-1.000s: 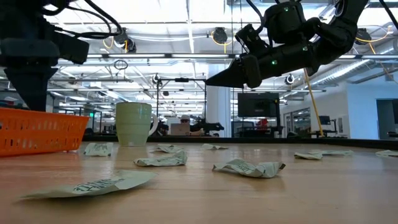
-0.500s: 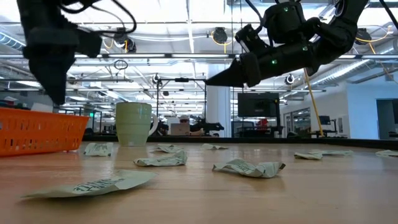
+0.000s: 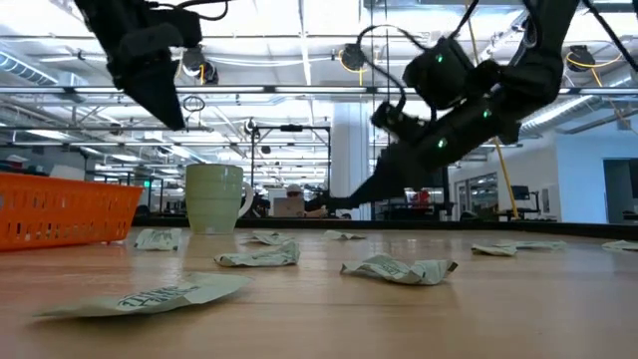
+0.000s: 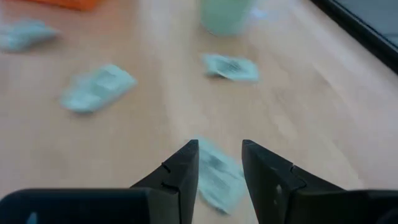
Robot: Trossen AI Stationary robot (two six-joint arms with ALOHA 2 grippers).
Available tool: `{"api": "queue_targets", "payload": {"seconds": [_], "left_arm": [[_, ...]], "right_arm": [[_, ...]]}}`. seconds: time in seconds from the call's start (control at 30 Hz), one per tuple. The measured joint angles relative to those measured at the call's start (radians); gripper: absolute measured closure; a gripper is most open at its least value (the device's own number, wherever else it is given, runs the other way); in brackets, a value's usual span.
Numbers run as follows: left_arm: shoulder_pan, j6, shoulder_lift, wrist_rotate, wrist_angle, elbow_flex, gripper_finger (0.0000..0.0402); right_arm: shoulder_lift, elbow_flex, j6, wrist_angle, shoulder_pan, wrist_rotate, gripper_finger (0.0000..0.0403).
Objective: Pick and place Stevia / Truvia into bins
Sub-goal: Put the stevia packet into the orange bin
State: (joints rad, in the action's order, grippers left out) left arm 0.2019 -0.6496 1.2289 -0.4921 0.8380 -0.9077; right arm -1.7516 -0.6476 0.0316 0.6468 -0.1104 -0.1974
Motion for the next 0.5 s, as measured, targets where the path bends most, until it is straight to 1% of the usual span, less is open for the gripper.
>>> {"api": "queue_targets", "payload": {"seconds": [0.03,0.1,0.3,0.33,0.43,0.5], "left_arm": [[-0.003,0.012,0.0,0.006,-0.015,0.0,0.0282],[-0.008,0.031,0.0,0.02,-0.039,0.0,0.0282],[-0.011,0.046,0.0,0.024,-0.05,0.0,0.0282],[-0.011,0.046,0.0,0.028,-0.05,0.0,0.0282],[-0.011,0.046,0.0,0.032,-0.05,0.0,0.0282],[-0.011,0.045,0.0,0.032,-0.051,0.0,0.0282]], "right_arm": [[-0.018,0.0,0.002,0.001,-0.003,-0.034,0.0286],[-0.057,0.0,-0.001,0.027,-0.014,-0.06,0.0281],[-0.117,0.0,-0.019,0.077,-0.034,-0.058,0.0253],[-0.124,0.0,-0.02,0.079,-0.036,-0.05,0.0249],[-0.131,0.0,-0.024,0.087,-0.042,0.016,0.0241],[-0.133,0.0,-0.023,0.091,-0.041,0.03,0.0241]]}}
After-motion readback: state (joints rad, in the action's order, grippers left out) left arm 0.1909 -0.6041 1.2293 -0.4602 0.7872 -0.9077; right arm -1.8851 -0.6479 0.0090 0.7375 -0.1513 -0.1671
